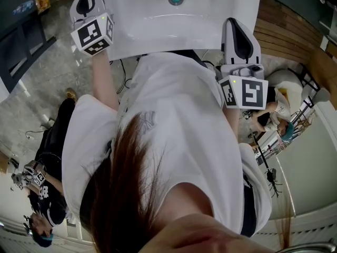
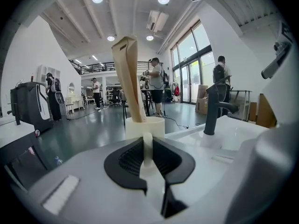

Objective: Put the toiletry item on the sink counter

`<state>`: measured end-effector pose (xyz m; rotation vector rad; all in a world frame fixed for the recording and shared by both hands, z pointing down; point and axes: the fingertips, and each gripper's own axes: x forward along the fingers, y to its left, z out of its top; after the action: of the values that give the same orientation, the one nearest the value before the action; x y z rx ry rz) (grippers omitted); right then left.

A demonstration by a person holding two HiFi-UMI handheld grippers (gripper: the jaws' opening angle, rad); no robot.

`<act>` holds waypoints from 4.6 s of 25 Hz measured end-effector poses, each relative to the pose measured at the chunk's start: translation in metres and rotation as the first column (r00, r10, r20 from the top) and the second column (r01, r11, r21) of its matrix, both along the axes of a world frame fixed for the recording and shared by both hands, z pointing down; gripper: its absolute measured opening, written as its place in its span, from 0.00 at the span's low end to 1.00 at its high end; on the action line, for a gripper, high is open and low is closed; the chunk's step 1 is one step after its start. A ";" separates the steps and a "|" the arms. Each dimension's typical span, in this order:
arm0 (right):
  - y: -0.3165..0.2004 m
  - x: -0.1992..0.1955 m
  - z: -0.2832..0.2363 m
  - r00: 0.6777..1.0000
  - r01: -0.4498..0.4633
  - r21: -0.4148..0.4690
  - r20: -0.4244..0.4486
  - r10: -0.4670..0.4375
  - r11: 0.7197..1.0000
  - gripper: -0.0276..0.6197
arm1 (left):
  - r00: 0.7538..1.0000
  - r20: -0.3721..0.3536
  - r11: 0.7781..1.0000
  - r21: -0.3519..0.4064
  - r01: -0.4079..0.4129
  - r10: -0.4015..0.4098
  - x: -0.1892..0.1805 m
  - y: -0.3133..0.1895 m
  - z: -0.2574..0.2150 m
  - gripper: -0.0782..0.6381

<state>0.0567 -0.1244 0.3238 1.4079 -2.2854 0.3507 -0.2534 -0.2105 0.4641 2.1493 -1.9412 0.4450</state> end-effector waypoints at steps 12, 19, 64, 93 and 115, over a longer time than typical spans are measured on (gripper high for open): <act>-0.002 -0.001 -0.001 1.000 0.009 0.003 0.009 -0.009 1.000 0.06 | 1.000 -0.004 0.999 -0.053 -0.001 0.000 -0.001 0.004 0.011 0.18; 0.000 -0.002 -0.002 1.000 0.016 0.010 0.010 -0.016 1.000 0.06 | 1.000 -0.002 0.997 -0.075 -0.005 0.004 -0.004 0.011 0.019 0.18; 0.000 -0.002 -0.004 0.998 0.034 0.018 0.050 -0.035 0.999 0.06 | 0.999 -0.023 0.993 -0.117 0.024 -0.027 0.009 0.004 0.020 0.18; 0.001 0.000 -0.005 0.996 0.058 0.032 0.073 -0.060 0.998 0.06 | 0.995 -0.037 0.993 -0.079 0.088 -0.091 0.000 0.023 -0.007 0.30; -0.004 0.013 -0.014 0.995 0.069 0.072 0.069 -0.074 0.995 0.06 | 0.997 -0.053 0.998 -0.040 0.050 -0.052 0.026 0.043 -0.047 0.16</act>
<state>0.0699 -0.1285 0.3100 1.3632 -2.4207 0.3074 -0.2276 -0.1677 0.4167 2.0608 -1.9375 0.4078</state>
